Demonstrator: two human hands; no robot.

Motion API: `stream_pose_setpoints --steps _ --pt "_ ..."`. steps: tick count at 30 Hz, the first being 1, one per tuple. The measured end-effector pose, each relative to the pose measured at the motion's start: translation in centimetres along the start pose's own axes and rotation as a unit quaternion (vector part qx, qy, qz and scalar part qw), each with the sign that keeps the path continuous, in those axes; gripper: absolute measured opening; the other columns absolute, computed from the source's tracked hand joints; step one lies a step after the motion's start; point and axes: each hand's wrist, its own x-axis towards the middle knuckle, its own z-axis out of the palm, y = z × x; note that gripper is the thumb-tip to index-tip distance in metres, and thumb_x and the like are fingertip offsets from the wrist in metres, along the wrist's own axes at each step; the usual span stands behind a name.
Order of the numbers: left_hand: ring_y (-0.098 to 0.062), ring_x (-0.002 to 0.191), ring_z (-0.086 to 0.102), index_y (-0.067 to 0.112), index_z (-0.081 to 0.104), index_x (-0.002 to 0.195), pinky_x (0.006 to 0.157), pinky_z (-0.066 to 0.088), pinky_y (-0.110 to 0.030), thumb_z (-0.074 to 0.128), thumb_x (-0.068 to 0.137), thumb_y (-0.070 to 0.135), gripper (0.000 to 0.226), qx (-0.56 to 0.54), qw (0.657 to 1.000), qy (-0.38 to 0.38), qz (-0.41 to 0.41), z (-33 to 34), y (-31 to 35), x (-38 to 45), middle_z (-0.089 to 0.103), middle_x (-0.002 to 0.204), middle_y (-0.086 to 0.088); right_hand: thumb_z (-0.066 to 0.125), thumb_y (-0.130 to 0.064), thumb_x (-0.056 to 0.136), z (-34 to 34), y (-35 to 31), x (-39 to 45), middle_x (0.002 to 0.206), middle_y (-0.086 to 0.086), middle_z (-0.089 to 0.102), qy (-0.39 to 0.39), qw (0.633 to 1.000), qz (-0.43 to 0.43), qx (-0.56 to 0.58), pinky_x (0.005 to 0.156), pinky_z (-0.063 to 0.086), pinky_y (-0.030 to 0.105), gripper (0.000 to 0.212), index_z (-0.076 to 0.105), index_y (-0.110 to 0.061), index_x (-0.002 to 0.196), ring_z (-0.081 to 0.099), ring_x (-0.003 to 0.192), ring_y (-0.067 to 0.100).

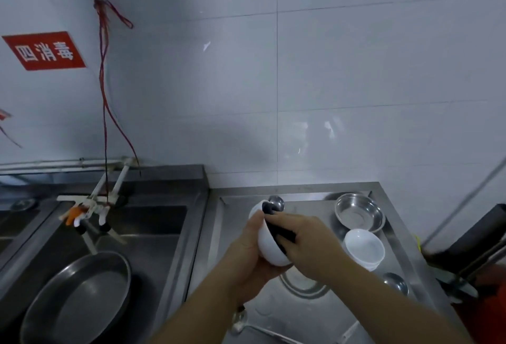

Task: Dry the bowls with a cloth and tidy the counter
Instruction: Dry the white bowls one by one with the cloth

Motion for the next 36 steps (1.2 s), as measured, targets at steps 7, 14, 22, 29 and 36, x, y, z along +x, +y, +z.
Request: stream_pose_setpoints --steps 7,14,22,29,36 --pt "-0.038 0.120 0.071 0.017 0.060 0.143 0.103 0.055 -0.062 0.064 0.091 0.068 0.073 0.088 0.994 0.042 0.048 -2.6 3.2 0.6 0.073 0.130 -0.018 0.049 -0.021 0.102 1.1 -3.4 5.0 0.095 0.005 0.072 -0.142 0.974 0.086 -0.152 0.070 0.052 0.033 0.027 0.072 -0.026 0.115 0.066 0.083 0.023" --pt "-0.033 0.116 0.073 0.037 0.059 0.140 0.086 0.063 -0.046 0.077 0.080 0.059 0.067 0.204 0.971 -0.027 0.125 -4.4 6.3 -0.1 0.072 0.130 -0.008 0.058 -0.038 0.092 0.1 -4.9 6.8 0.091 0.006 0.080 -0.177 0.957 0.230 0.018 0.085 0.064 0.042 0.029 0.078 -0.018 0.097 0.078 0.084 0.026" --pt "-0.044 0.131 0.060 0.015 0.048 0.153 0.103 0.055 -0.056 0.073 0.089 0.061 0.082 0.196 0.967 -0.132 0.097 -5.6 6.8 -0.7 0.058 0.145 -0.026 0.070 -0.032 0.089 0.6 -5.6 4.1 0.105 0.022 0.078 -0.095 0.838 0.372 0.387 0.082 0.063 0.046 0.033 0.081 -0.006 0.106 0.075 0.089 0.033" --pt "-0.039 0.138 0.057 0.006 0.049 0.154 0.104 0.055 -0.043 0.075 0.086 0.065 0.093 0.081 0.985 -0.129 0.078 -4.1 4.8 -0.7 0.059 0.149 -0.025 0.059 -0.020 0.102 3.5 -6.3 3.9 0.081 0.019 0.076 0.088 0.721 0.363 0.583 0.055 0.059 0.032 0.031 0.079 -0.001 0.088 0.075 0.065 0.027" --pt "-0.043 0.130 0.063 0.007 0.051 0.150 0.108 0.051 -0.061 0.075 0.081 0.062 0.091 0.067 0.994 -0.034 0.081 -2.4 3.6 -0.7 0.065 0.139 -0.027 0.060 -0.033 0.098 3.5 -4.7 4.2 0.074 -0.006 0.072 0.101 0.974 0.193 0.069 0.064 0.053 0.029 0.020 0.076 -0.028 0.088 0.066 0.069 0.011"
